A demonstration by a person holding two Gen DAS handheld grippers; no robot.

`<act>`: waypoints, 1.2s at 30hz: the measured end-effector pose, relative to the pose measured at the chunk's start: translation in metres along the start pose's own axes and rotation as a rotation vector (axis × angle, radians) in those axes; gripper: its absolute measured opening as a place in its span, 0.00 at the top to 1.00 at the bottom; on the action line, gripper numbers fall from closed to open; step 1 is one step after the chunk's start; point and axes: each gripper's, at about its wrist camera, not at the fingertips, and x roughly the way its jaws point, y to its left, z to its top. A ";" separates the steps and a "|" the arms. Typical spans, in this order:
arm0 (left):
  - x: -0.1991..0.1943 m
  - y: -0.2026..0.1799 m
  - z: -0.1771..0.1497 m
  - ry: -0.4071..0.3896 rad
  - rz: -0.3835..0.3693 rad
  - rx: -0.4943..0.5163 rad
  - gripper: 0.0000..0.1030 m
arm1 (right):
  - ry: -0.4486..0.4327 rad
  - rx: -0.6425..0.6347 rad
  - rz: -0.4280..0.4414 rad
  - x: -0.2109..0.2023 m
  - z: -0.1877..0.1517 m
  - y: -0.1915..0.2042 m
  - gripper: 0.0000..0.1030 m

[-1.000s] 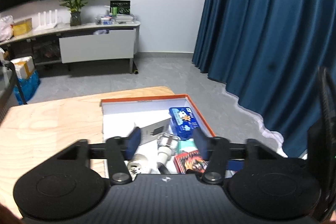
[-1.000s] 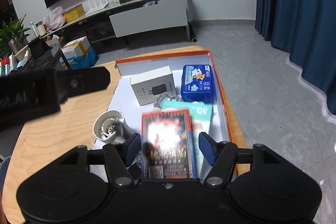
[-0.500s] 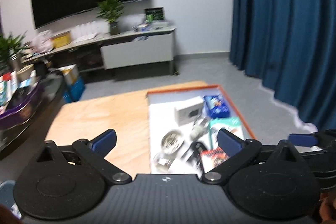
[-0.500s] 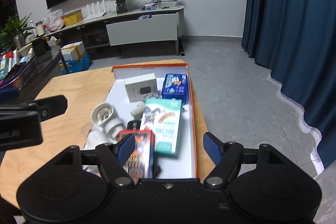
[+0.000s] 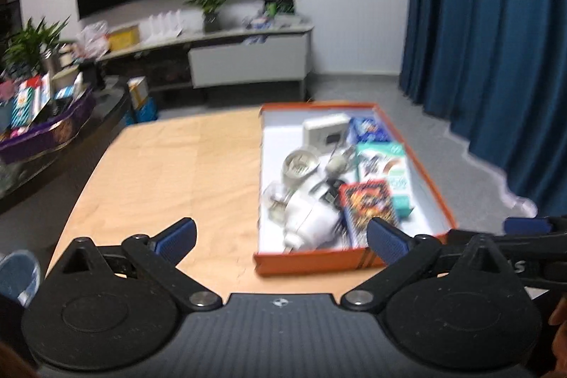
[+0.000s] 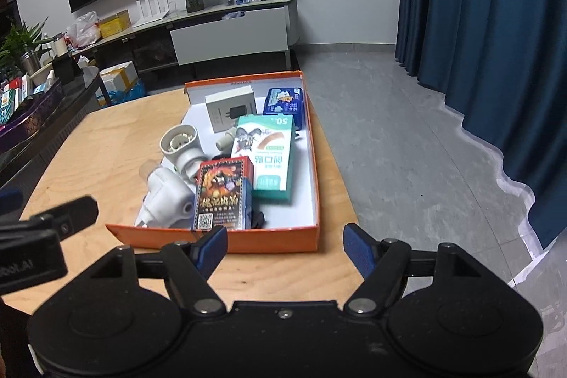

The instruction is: Organize rigid objects

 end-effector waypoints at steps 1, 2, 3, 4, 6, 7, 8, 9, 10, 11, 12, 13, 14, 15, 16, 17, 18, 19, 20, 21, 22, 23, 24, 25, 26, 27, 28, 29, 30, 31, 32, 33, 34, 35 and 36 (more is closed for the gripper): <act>0.002 0.000 0.001 0.026 0.013 -0.009 0.00 | 0.000 0.001 -0.002 -0.001 -0.001 0.000 0.17; 0.006 0.000 0.002 0.054 0.020 -0.020 0.00 | 0.000 0.004 -0.002 -0.001 -0.001 -0.001 0.17; 0.007 0.001 0.001 0.075 0.018 -0.027 0.00 | 0.001 0.006 0.001 -0.002 -0.002 -0.001 0.17; 0.009 0.002 -0.001 0.083 0.017 -0.030 0.00 | 0.002 0.005 0.004 -0.002 -0.003 0.000 0.17; 0.011 0.003 -0.004 0.093 0.025 -0.032 0.00 | 0.006 0.000 0.001 -0.001 -0.004 0.000 0.17; 0.011 0.003 -0.005 0.097 0.030 -0.033 0.00 | 0.009 -0.002 0.000 0.000 -0.004 0.001 0.17; 0.012 0.003 -0.006 0.100 0.032 -0.032 0.00 | 0.012 0.000 0.002 0.000 -0.004 0.001 0.17; 0.012 0.003 -0.008 0.101 0.029 -0.030 0.00 | 0.014 0.002 0.005 0.001 -0.004 0.001 0.17; 0.012 0.002 -0.010 0.101 0.028 -0.029 0.00 | 0.016 0.002 0.007 0.002 -0.004 0.002 0.17; 0.012 0.002 -0.011 0.101 0.029 -0.030 0.00 | 0.018 -0.002 0.005 0.003 -0.005 0.002 0.17; 0.012 0.001 -0.012 0.103 0.027 -0.029 0.00 | 0.019 -0.007 0.004 0.003 -0.005 0.003 0.17; 0.013 0.001 -0.012 0.107 0.024 -0.025 0.00 | 0.023 -0.010 0.004 0.004 -0.005 0.004 0.17; 0.014 0.000 -0.013 0.110 0.026 -0.024 0.00 | 0.027 -0.010 0.005 0.005 -0.006 0.005 0.17; 0.015 0.000 -0.014 0.112 0.026 -0.022 0.00 | 0.029 -0.010 0.005 0.006 -0.006 0.004 0.17; 0.015 0.000 -0.014 0.115 0.024 -0.021 0.00 | 0.030 -0.010 0.004 0.006 -0.006 0.005 0.17; 0.016 0.000 -0.014 0.118 0.023 -0.021 0.00 | 0.032 -0.010 0.004 0.007 -0.005 0.004 0.17; 0.017 0.000 -0.014 0.121 0.025 -0.023 0.00 | 0.032 -0.010 0.005 0.007 -0.006 0.004 0.17; 0.017 0.000 -0.015 0.124 0.026 -0.024 0.00 | 0.033 -0.010 0.006 0.008 -0.006 0.005 0.17; 0.018 0.000 -0.015 0.127 0.025 -0.026 0.00 | 0.033 -0.010 0.004 0.008 -0.006 0.005 0.17; 0.019 0.000 -0.014 0.132 0.024 -0.027 0.00 | 0.033 -0.012 0.004 0.008 -0.005 0.005 0.17; 0.019 0.000 -0.014 0.136 0.024 -0.027 0.00 | 0.033 -0.013 0.006 0.008 -0.005 0.006 0.17; 0.019 0.000 -0.014 0.136 0.024 -0.024 0.00 | 0.032 -0.014 0.007 0.008 -0.005 0.006 0.17; 0.020 -0.001 -0.015 0.136 0.025 -0.022 0.00 | 0.031 -0.014 0.007 0.008 -0.005 0.006 0.17; 0.020 -0.001 -0.015 0.136 0.026 -0.021 0.00 | 0.031 -0.015 0.008 0.009 -0.006 0.006 0.17; 0.020 -0.001 -0.015 0.136 0.026 -0.021 0.00 | 0.032 -0.015 0.009 0.008 -0.006 0.006 0.17; 0.020 -0.001 -0.015 0.136 0.026 -0.020 0.00 | 0.032 -0.014 0.009 0.008 -0.006 0.006 0.17; 0.021 -0.001 -0.015 0.138 0.029 -0.020 0.00 | 0.033 -0.013 0.009 0.009 -0.006 0.006 0.17; 0.021 -0.001 -0.015 0.139 0.029 -0.020 0.00 | 0.034 -0.012 0.010 0.009 -0.006 0.006 0.17; 0.021 0.000 -0.015 0.140 0.028 -0.020 0.00 | 0.035 -0.013 0.011 0.009 -0.006 0.006 0.17; 0.022 -0.001 -0.014 0.140 0.029 -0.019 0.00 | 0.036 -0.012 0.013 0.009 -0.006 0.006 0.17; 0.022 -0.001 -0.014 0.140 0.030 -0.017 0.00 | 0.037 -0.012 0.013 0.010 -0.006 0.006 0.17; 0.022 -0.001 -0.014 0.139 0.031 -0.015 0.00 | 0.037 -0.013 0.012 0.010 -0.006 0.007 0.17; 0.022 -0.001 -0.014 0.138 0.034 -0.012 0.00 | 0.037 -0.013 0.013 0.010 -0.006 0.007 0.17; 0.022 -0.001 -0.014 0.137 0.035 -0.011 0.00 | 0.037 -0.014 0.014 0.010 -0.006 0.007 0.17; 0.022 -0.001 -0.014 0.136 0.033 -0.010 0.00 | 0.036 -0.015 0.015 0.010 -0.006 0.007 0.17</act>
